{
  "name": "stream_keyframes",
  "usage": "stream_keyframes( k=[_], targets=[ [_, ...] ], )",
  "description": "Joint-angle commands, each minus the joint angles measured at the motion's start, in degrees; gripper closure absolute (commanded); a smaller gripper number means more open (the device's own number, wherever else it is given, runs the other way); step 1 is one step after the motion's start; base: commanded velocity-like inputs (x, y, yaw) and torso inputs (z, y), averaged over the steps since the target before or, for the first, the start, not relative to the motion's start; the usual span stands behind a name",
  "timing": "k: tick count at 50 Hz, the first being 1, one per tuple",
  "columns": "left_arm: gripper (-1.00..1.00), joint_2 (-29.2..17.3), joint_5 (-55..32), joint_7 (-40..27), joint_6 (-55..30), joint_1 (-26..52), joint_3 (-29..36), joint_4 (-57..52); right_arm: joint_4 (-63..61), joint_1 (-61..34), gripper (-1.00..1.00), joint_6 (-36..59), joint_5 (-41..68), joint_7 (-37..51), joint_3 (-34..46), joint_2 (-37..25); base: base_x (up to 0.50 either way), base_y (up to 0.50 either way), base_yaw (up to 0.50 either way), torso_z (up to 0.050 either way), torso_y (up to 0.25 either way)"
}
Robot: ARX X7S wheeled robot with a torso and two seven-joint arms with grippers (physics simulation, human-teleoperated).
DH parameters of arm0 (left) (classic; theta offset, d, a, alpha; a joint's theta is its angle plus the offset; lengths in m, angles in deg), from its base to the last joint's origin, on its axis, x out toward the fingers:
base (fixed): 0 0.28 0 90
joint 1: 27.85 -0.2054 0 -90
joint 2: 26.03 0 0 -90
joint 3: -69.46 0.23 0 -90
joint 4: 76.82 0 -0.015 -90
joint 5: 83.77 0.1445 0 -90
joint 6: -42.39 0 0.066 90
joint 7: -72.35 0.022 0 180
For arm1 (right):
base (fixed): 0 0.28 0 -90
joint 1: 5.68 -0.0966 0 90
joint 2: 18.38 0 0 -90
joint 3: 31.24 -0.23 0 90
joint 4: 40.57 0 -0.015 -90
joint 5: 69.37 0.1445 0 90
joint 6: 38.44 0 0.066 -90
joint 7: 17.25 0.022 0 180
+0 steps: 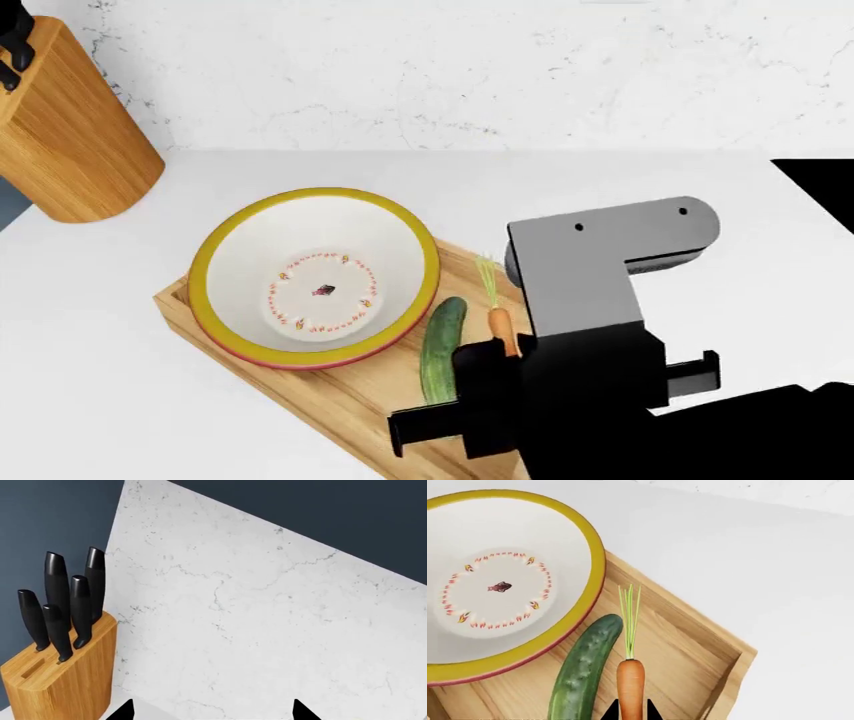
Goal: Place the two vegetables and bowl onto the tray for setting up a vegetable dip station.
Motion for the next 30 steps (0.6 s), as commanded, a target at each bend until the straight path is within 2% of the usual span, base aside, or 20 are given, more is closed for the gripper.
stream_keyframes(
  k=[1,14,30],
  targets=[
    [-1.0,-0.02,-0.09,-0.01,-0.07,0.15,-0.02,-0.03,-1.51,-0.71,1.0,-5.13,0.15,0.15,0.67,1.57,0.0,0.0,0.0,0.0,0.0],
    [-1.0,-0.11,-0.15,-0.05,0.1,0.05,-0.02,-0.16,-3.1,-1.05,1.0,-13.42,-0.73,1.03,3.46,2.92,0.0,0.0,0.0,0.0,0.0],
    [-1.0,-0.11,-0.17,-0.04,0.02,0.26,-0.02,-0.06,-3.15,0.38,1.0,-15.31,-2.43,1.14,5.53,3.55,0.0,0.0,0.0,0.0,0.0]
  ],
)
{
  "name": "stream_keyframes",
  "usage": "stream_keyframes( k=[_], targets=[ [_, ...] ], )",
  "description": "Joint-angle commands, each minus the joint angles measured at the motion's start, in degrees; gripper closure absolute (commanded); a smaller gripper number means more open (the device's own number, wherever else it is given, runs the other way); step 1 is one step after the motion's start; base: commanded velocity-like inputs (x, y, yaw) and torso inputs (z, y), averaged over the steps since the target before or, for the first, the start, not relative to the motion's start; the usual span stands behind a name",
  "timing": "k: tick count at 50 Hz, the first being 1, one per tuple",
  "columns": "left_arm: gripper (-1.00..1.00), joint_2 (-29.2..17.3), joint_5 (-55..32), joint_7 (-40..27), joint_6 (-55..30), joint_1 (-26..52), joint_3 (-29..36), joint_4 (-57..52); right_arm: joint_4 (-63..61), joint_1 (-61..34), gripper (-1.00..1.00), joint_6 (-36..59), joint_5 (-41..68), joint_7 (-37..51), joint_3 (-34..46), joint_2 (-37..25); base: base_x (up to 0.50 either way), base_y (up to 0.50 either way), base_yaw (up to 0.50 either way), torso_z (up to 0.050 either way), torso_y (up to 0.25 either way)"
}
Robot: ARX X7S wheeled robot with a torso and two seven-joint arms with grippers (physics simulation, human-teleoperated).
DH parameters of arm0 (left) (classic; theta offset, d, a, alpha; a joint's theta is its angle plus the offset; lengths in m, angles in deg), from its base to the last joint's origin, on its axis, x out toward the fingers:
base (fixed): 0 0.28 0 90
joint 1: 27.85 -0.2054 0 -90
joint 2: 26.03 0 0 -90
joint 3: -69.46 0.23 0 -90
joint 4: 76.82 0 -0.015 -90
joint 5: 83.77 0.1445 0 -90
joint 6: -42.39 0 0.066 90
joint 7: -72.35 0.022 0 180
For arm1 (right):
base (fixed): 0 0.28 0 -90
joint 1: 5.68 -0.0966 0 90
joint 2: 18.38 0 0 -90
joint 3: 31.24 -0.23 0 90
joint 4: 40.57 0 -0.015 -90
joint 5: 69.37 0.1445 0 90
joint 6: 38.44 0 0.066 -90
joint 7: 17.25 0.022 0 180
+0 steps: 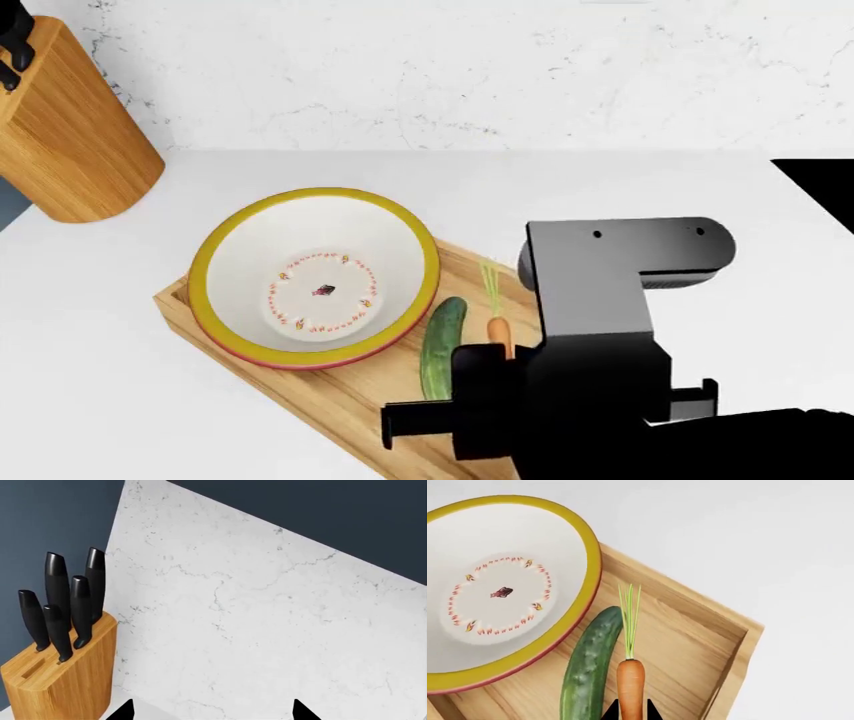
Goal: Place the two vegetables and bowl onto the tray for setting up a vegetable dip station.
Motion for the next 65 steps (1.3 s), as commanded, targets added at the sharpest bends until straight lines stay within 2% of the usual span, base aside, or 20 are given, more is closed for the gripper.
stream_keyframes(
  k=[1,19,20,35,46,55,59,65],
  targets=[
    [-1.0,0.01,-0.02,-0.07,-0.07,0.18,0.01,0.06,-0.21,0.82,1.0,-2.02,-1.46,0.17,1.47,0.62,0.0,0.0,0.0,0.0,0.0],
    [-1.0,0.02,-0.06,-0.06,0.12,0.03,0.05,-0.22,-0.21,1.73,1.0,-3.62,-5.61,0.16,5.07,0.28,0.0,0.0,0.0,0.0,0.0],
    [-1.0,0.02,-0.04,-0.03,0.15,-0.01,0.06,-0.19,-0.2,1.78,-1.0,-3.48,-5.79,0.15,5.04,0.32,0.0,0.0,0.0,0.0,0.0],
    [-1.0,0.04,0.1,0.08,0.1,-0.02,0.18,-0.01,-0.14,-0.98,-1.0,-2.49,-4.88,-0.04,3.93,0.24,0.0,0.0,0.0,0.0,0.0],
    [-1.0,-0.11,0.16,0.08,0.09,-0.06,0.22,-0.12,1.96,-13.5,-1.0,6.13,2.46,-2.08,-0.58,-2.18,0.0,0.0,0.0,0.0,0.0],
    [-1.0,-0.2,-0.08,-0.21,-0.04,0.41,0.06,-0.27,6.73,-15.94,-1.0,19.3,3.91,0.29,-8.15,-6.85,0.0,0.0,0.0,0.0,0.0],
    [-1.0,-0.32,-0.3,-0.13,-0.21,1.0,-0.25,-0.28,12.21,-15.97,-1.0,30.69,1.77,0.31,-12.44,-10.93,0.0,0.0,0.0,0.0,0.0],
    [-1.0,-0.37,-0.45,-0.39,-0.45,1.77,-0.5,-0.19,16.02,-15.97,-1.0,40.39,-0.9,0.31,-17.26,-12.54,0.0,0.0,0.0,0.0,0.0]
  ],
)
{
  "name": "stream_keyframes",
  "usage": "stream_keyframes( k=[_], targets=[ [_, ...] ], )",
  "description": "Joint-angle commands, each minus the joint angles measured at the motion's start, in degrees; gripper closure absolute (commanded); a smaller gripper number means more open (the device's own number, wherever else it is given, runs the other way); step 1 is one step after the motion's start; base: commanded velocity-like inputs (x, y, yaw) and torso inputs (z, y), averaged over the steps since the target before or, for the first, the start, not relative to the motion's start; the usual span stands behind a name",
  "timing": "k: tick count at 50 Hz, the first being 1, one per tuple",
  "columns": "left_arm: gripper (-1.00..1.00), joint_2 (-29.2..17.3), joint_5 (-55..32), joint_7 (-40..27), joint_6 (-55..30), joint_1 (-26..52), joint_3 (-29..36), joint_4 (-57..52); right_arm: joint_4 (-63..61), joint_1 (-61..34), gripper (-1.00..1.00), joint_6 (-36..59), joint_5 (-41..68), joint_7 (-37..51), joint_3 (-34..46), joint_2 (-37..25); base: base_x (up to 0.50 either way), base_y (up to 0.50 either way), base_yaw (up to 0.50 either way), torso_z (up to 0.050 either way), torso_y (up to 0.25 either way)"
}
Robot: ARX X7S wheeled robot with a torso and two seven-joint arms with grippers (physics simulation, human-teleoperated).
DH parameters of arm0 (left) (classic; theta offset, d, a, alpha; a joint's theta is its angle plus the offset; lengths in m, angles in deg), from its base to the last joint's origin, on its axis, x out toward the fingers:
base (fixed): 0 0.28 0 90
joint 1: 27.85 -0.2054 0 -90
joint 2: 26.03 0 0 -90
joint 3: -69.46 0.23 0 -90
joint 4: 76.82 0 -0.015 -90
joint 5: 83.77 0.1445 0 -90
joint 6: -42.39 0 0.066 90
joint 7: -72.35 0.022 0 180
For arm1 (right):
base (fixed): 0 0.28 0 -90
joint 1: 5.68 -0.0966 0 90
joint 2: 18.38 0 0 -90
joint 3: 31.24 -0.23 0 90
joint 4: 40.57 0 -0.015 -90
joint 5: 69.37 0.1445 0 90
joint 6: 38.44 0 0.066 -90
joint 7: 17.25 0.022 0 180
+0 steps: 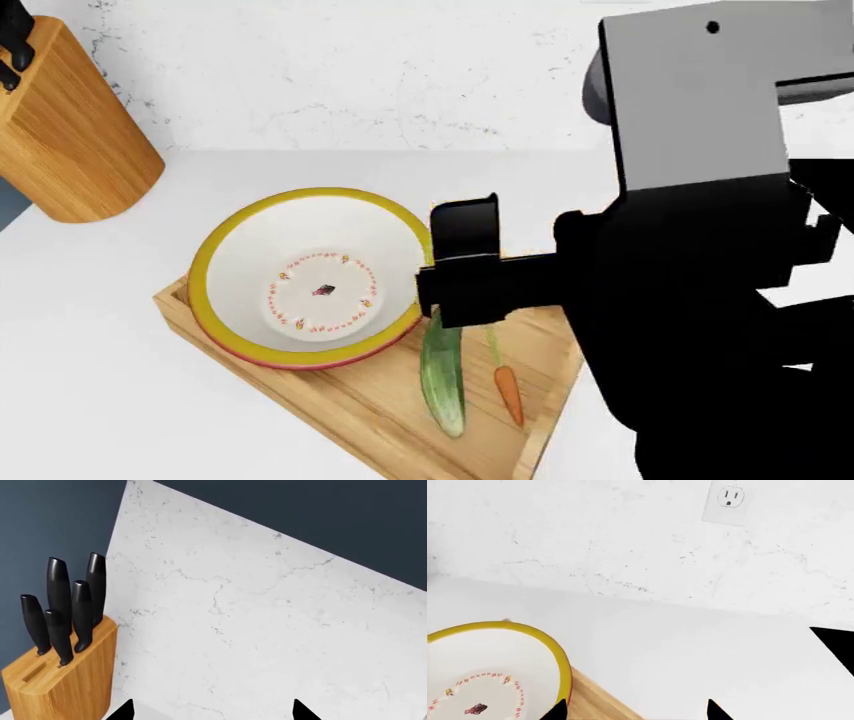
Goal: Place the two vegetables and bowl onto the tray for setting up a vegetable dip station.
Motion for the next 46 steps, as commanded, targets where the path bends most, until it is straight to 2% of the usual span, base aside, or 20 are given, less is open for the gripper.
stream_keyframes(
  k=[1,9,11,15,27,40,46],
  targets=[
    [-1.0,-0.18,-0.42,-0.3,-0.28,1.15,-0.5,-0.06,6.52,-1.73,-1.0,15.71,-1.91,0.4,-7.51,-5.12,0.0,0.0,0.0,0.0,0.0],
    [-1.0,-0.52,-0.45,-0.31,-0.29,1.69,-0.87,-0.47,9.82,-1.73,-1.0,24.94,-5.95,0.4,-11.62,-7.39,0.0,0.0,0.0,0.0,0.0],
    [-1.0,-0.61,-0.48,-0.57,-0.52,2.19,-1.01,-0.73,12.16,-1.73,-1.0,31.57,-7.19,0.4,-17.07,-8.45,0.0,0.0,0.0,0.0,0.0],
    [-1.0,-0.8,0.19,-0.75,-1.27,3.07,-0.99,-1.05,14.97,-1.73,-1.0,41.04,-9.54,0.4,-22.59,-9.01,0.0,0.0,0.0,0.0,0.0],
    [-1.0,-1.73,2.37,-0.01,-3.19,6.79,-2.23,-1.29,21.09,-1.73,-1.0,60.62,-14.37,0.4,-36.17,-8.59,0.0,0.0,0.0,0.0,0.0],
    [-1.0,-2.12,5.78,2.99,-4.53,10.12,-4.13,-2.09,20.66,-1.72,-1.0,70.34,-18.1,0.39,-42.49,-7.26,0.0,0.0,0.0,0.0,0.0],
    [-1.0,-1.97,7.23,4.43,-5.2,11.58,-4.95,-2.42,19.97,-1.51,-1.0,76.14,-21.99,0.13,-51.57,-3.19,0.0,0.0,0.0,0.0,0.0]
  ],
)
